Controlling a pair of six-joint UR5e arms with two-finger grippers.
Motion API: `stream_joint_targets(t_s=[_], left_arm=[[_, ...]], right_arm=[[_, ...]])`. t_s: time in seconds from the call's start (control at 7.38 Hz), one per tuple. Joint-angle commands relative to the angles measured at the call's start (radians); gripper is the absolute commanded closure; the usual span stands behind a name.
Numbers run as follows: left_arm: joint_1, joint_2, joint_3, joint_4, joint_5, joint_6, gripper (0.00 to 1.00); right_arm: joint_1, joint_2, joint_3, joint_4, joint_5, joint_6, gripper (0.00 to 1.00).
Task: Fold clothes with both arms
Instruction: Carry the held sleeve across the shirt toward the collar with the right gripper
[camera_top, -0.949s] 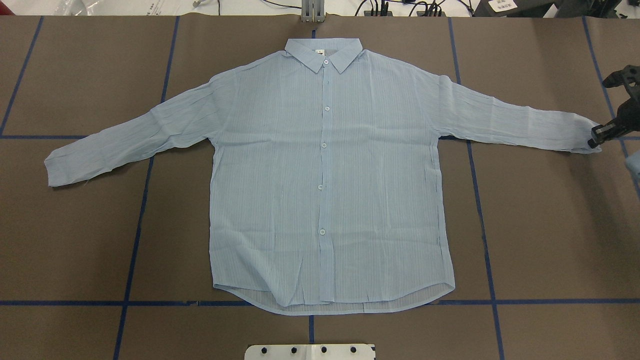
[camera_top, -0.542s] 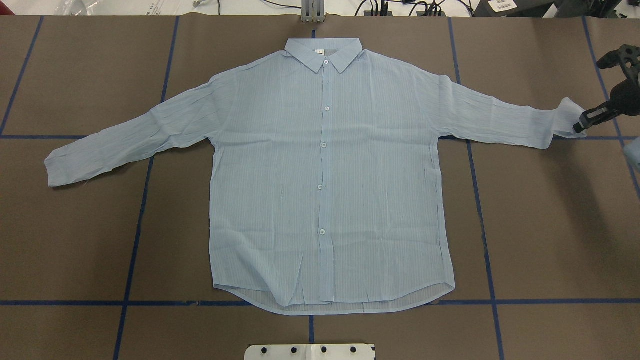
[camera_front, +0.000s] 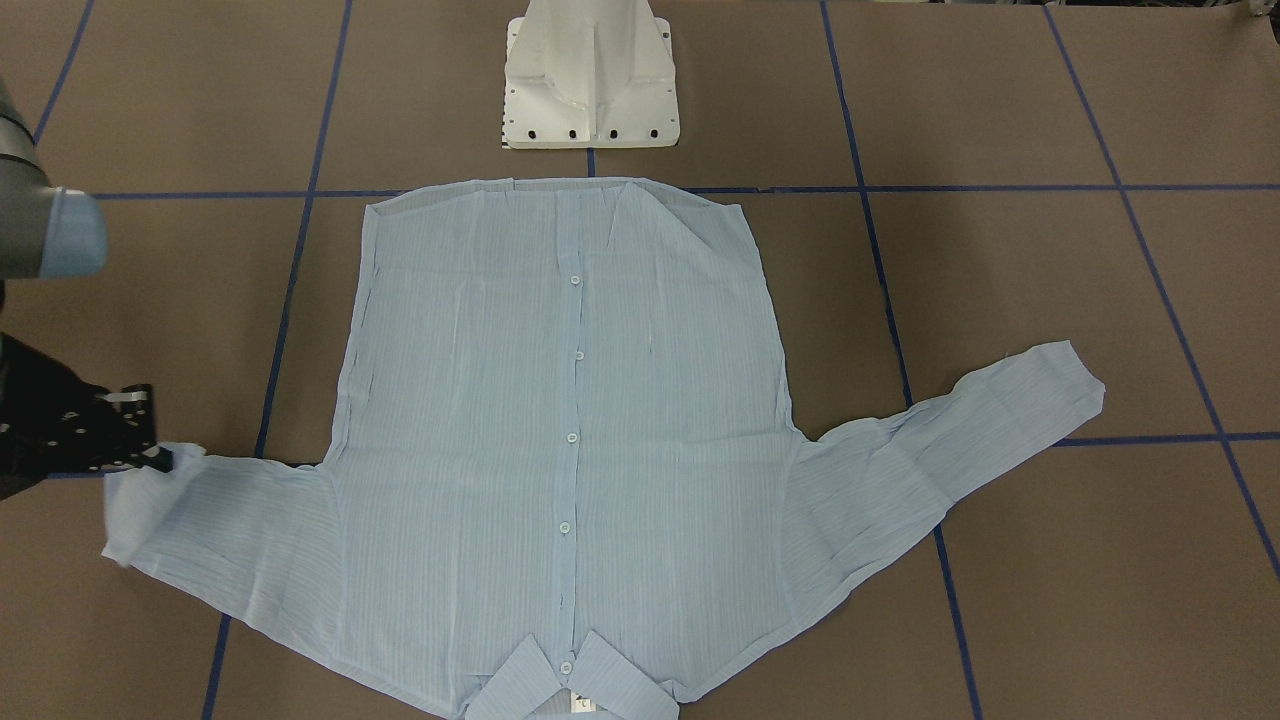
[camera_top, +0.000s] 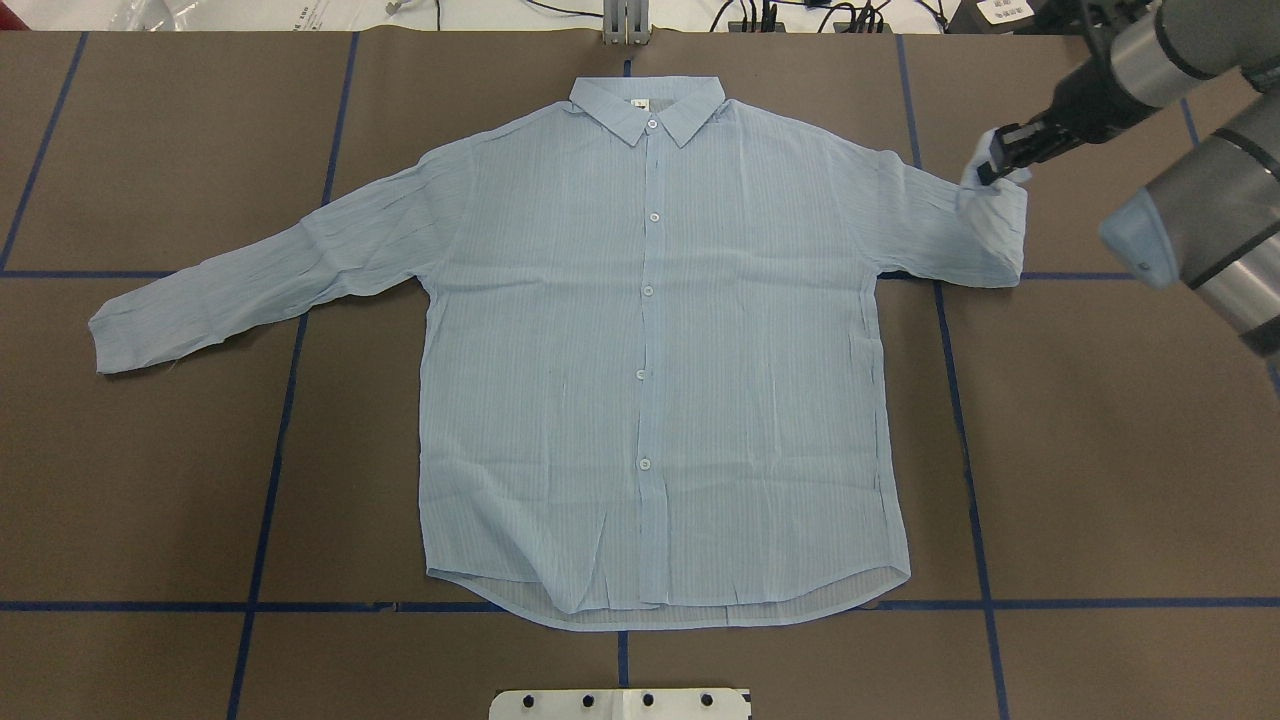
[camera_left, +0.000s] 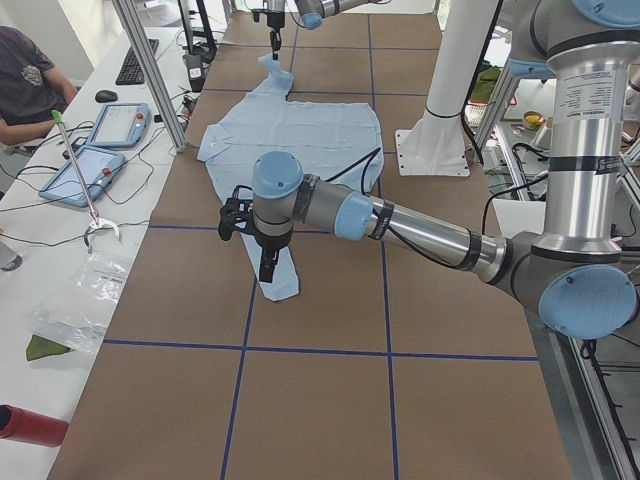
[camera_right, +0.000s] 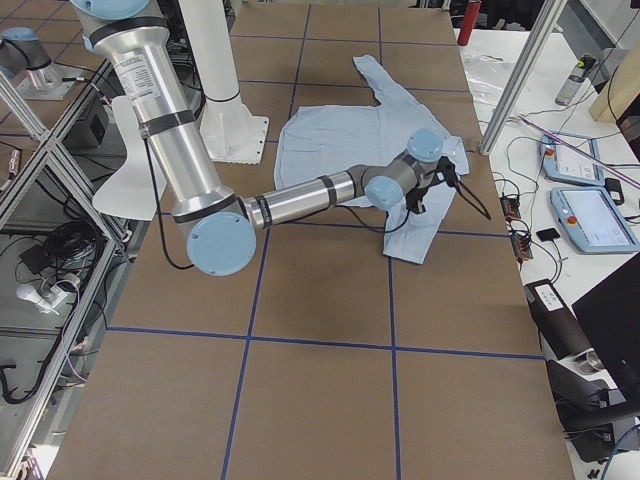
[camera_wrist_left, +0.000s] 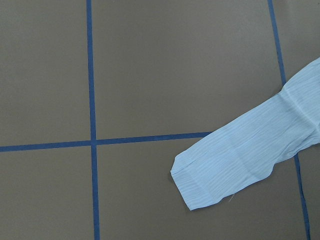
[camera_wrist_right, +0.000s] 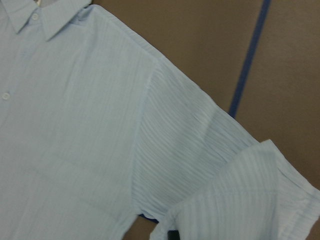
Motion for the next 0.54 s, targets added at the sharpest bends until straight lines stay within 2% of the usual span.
stream_joint_targets(t_s=[0.0, 0.27, 0.41], left_arm=[[-0.001, 0.003, 0.009, 0.000, 0.000, 0.001, 0.00], [-0.003, 0.003, 0.037, -0.002, -0.002, 0.009, 0.00], [-0.004, 0.003, 0.038, -0.002, 0.000, 0.006, 0.00]], right_arm=[[-0.130, 0.202, -0.024, -0.031, -0.090, 0.180, 1.00], [-0.194, 0.393, -0.179, -0.036, -0.125, 0.239, 1.00], [-0.240, 0.481, -0.257, -0.034, -0.176, 0.257, 1.00]])
